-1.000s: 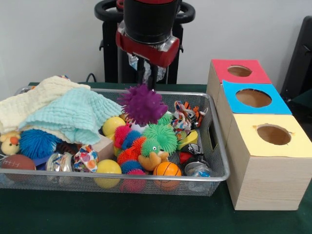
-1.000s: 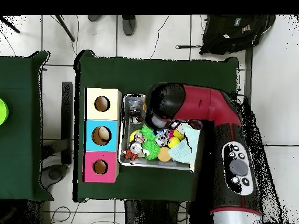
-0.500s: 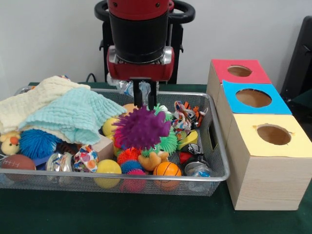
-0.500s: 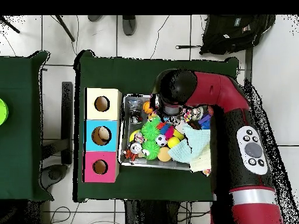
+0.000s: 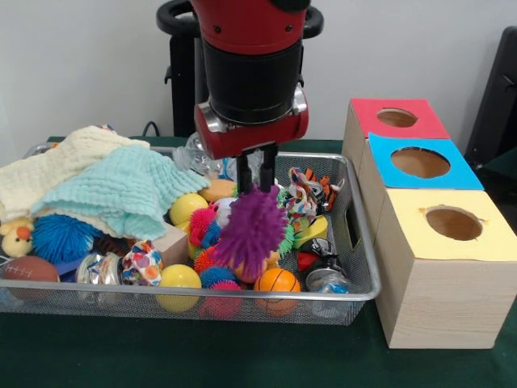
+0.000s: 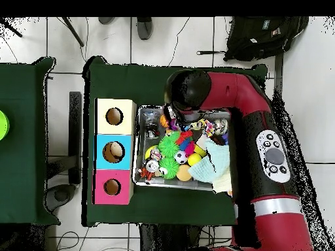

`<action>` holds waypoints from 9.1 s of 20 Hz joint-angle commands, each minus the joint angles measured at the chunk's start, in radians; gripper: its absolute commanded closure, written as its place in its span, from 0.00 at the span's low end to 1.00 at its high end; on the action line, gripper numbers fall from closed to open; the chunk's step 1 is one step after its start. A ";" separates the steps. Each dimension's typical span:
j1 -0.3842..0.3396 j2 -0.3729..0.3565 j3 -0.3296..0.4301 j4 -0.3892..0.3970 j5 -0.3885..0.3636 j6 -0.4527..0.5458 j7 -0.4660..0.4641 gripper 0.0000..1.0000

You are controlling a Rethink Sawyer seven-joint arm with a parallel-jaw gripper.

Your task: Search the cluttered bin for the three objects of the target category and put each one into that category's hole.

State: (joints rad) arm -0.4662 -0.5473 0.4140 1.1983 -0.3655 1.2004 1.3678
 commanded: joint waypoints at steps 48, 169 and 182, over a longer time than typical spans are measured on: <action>-0.102 -0.035 0.102 0.191 0.059 0.025 -0.045 1.00; 0.120 -0.131 -0.437 0.511 0.292 -0.505 0.293 0.00; 0.125 -0.065 -0.448 0.456 0.351 -0.520 0.286 0.00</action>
State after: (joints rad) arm -0.3369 -0.6755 -0.0431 1.7380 -0.0480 0.7241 1.4354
